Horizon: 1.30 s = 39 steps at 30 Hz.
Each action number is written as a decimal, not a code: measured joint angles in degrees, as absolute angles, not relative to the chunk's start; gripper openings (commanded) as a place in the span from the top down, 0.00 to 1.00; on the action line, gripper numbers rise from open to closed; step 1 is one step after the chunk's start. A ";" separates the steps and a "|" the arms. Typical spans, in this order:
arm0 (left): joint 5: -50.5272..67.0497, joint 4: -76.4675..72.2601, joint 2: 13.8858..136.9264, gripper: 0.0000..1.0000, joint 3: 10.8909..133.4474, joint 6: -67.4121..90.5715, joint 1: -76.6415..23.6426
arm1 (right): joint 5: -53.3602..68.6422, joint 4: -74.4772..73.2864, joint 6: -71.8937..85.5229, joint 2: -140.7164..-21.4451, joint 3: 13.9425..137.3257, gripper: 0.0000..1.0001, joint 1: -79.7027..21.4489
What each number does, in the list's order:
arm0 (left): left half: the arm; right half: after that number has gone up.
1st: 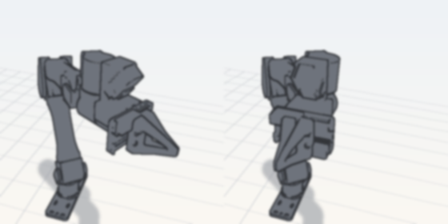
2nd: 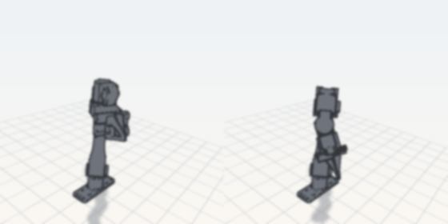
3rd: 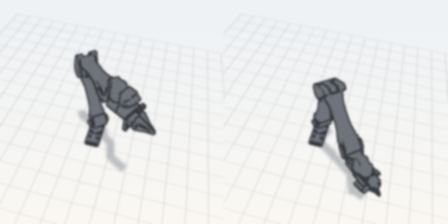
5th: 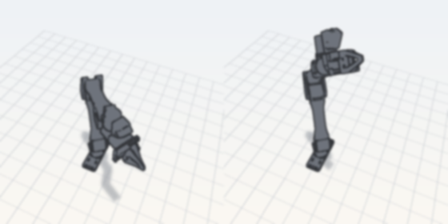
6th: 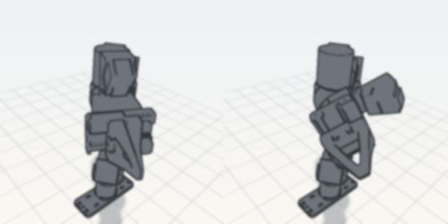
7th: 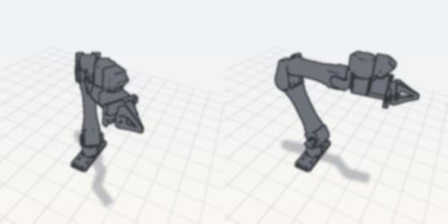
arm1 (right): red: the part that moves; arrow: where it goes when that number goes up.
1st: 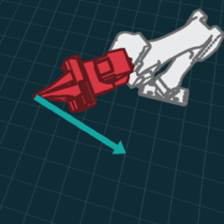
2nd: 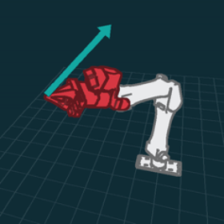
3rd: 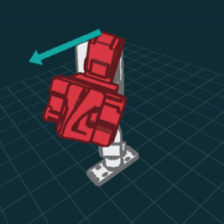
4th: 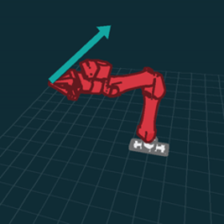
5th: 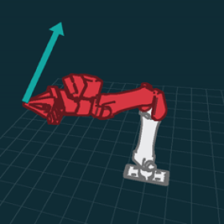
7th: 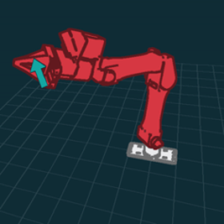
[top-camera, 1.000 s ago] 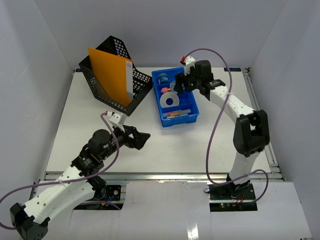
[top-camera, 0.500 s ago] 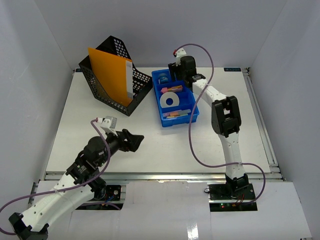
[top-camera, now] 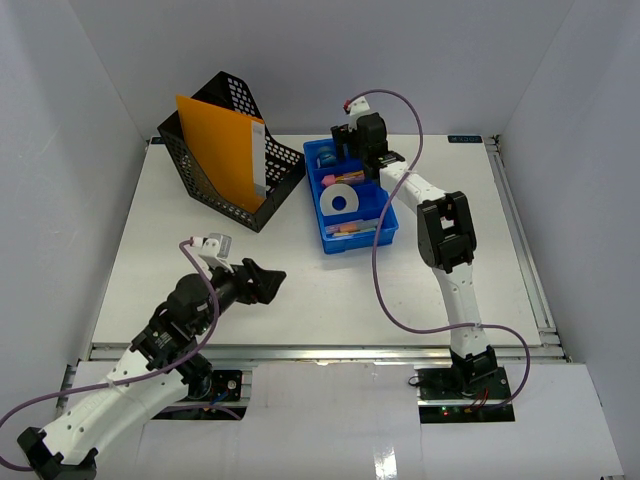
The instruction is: Organize the desk
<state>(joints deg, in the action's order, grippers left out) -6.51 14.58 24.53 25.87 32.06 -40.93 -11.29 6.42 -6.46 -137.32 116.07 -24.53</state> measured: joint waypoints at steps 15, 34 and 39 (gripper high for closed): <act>-4.74 18.39 22.18 0.02 27.96 32.76 -40.93 | -0.28 4.94 -5.83 -119.96 100.53 0.10 -23.48; 2.47 19.55 22.46 0.02 29.41 28.52 -40.82 | 15.14 -17.44 -3.49 -43.57 42.95 0.10 -6.16; 2.59 19.60 21.78 0.02 29.49 28.69 -40.82 | 10.60 -21.46 -4.10 -33.68 41.45 0.10 -6.11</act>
